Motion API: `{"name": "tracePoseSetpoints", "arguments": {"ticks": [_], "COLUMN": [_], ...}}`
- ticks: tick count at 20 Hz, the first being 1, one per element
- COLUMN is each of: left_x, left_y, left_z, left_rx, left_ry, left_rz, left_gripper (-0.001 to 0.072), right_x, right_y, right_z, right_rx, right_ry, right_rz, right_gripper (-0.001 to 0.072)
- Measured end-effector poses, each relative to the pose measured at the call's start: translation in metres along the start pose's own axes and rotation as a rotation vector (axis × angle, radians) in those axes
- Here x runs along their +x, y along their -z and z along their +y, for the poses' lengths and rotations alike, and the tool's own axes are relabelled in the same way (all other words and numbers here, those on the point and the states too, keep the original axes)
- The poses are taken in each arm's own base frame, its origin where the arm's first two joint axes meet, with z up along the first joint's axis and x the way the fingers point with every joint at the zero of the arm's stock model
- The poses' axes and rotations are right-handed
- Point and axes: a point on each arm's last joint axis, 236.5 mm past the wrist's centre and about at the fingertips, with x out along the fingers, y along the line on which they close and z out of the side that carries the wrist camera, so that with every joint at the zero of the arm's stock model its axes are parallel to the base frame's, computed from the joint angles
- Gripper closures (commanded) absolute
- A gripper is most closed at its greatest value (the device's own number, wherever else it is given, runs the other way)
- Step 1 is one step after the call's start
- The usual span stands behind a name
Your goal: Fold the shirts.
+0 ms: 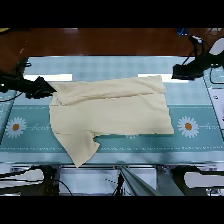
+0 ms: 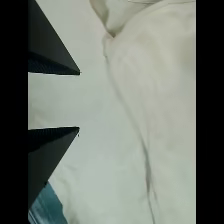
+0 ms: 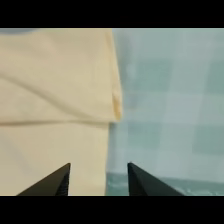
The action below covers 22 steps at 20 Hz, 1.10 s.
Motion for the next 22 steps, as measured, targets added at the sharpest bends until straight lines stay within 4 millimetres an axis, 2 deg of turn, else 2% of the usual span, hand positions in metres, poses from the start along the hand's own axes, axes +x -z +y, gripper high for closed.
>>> {"name": "tracePoseSetpoints", "arguments": {"ticks": [1,2,3,4,5,6,10,13,16,22], "left_x": [-0.014,-0.025,-0.036,-0.043,-0.046,-0.046,-0.020,0.006,0.020,0.047], "left_y": [0.008,0.020,0.034,0.052,0.070,0.089,0.166,0.209,0.221,0.218], "left_z": [0.005,0.012,0.021,0.029,0.037,0.044,0.057,0.061,0.069,0.069], "left_rx": [-0.012,-0.022,-0.043,-0.069,-0.105,-0.142,-0.274,-0.323,-0.344,-0.318], "left_ry": [-0.017,-0.039,-0.070,-0.093,-0.107,-0.112,-0.090,-0.071,-0.077,-0.080], "left_rz": [0.005,0.013,0.022,0.035,0.046,0.054,0.139,0.212,0.213,0.217], "left_gripper": [0.0311,0.0277,0.0202,0.0170,0.0170,0.0170,0.0170,0.0170,0.0171,0.0175], "right_x": [-0.012,-0.024,-0.034,-0.042,-0.047,-0.049,-0.037,-0.026,-0.020,-0.017], "right_y": [0.012,0.023,0.035,0.045,0.055,0.065,0.099,0.111,0.110,0.102], "right_z": [-0.010,-0.019,-0.026,-0.032,-0.035,-0.036,-0.029,-0.025,-0.023,-0.019], "right_rx": [-0.006,-0.007,0.000,0.007,0.015,0.026,0.074,0.119,0.141,0.153], "right_ry": [0.024,0.047,0.059,0.065,0.057,0.037,-0.097,-0.175,-0.210,-0.245], "right_rz": [0.037,0.067,0.093,0.112,0.127,0.141,0.170,0.160,0.129,0.080], "right_gripper": [0.0251,0.0217,0.0209,0.0187,0.0158,0.0158,0.0162,0.0164,0.0176,0.0176]}}
